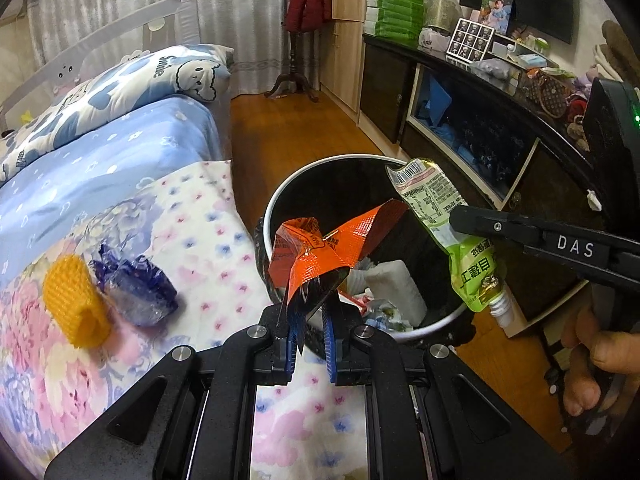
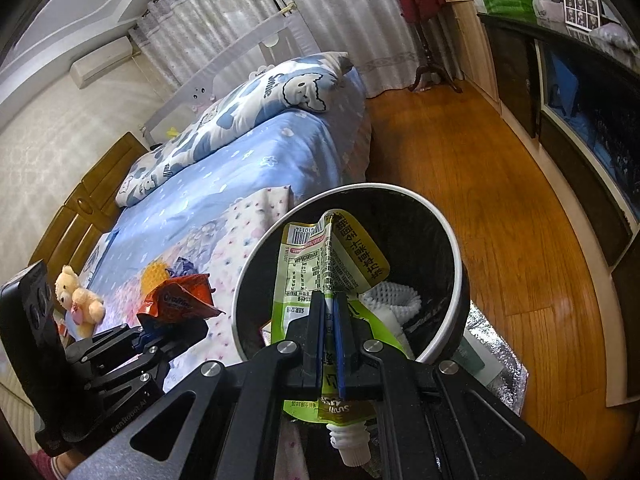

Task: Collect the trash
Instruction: 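Carry wrapper and pouch over the bin and open both tools inside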

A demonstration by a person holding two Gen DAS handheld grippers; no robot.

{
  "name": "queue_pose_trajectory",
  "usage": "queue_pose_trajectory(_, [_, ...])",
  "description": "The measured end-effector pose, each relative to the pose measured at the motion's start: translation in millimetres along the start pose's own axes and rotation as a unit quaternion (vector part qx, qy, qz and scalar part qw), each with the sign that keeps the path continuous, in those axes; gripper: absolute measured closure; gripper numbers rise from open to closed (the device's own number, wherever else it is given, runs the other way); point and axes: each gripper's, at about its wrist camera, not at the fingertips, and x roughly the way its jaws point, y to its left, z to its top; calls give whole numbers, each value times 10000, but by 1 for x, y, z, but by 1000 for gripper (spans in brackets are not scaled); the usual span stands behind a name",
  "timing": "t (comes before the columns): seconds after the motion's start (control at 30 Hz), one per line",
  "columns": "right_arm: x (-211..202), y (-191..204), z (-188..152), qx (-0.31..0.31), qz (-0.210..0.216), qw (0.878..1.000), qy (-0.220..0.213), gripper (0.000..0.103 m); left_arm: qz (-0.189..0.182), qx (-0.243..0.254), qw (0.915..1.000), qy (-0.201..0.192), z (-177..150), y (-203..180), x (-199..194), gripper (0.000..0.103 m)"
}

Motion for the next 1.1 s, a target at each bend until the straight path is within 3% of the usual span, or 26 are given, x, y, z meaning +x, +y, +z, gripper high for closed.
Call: queue_pose_trajectory(1.1, [21,-24,19,188,-19,9996,216,99,-7,150,9995,288,20,-13,37,93])
